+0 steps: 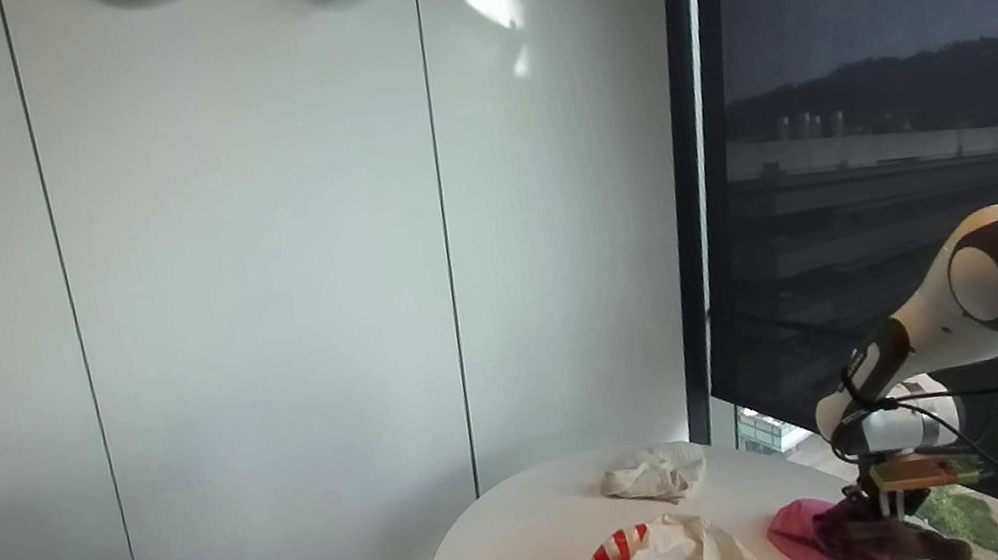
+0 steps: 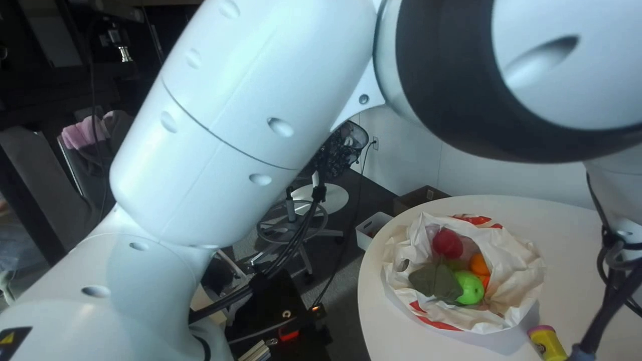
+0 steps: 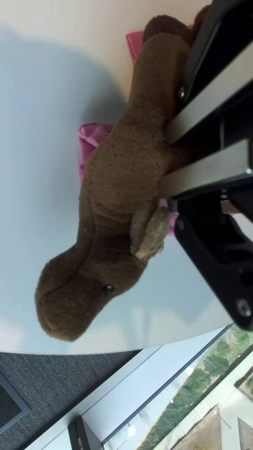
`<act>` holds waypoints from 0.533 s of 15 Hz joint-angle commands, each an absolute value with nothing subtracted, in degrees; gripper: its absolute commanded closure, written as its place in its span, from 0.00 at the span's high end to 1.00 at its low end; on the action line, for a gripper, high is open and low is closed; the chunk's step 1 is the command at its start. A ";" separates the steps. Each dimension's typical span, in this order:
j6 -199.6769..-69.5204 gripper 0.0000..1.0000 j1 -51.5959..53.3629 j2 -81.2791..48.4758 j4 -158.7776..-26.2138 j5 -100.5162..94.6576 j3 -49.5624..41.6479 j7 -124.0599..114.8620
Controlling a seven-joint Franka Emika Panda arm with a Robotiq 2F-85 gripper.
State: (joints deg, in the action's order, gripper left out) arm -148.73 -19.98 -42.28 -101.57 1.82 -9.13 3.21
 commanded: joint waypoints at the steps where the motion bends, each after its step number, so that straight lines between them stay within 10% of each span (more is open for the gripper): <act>1: -154.25 0.10 -19.73 -30.69 -113.04 1.69 -7.14 9.10; 8: -154.97 0.10 -16.25 -14.11 -131.07 1.99 1.05 21.44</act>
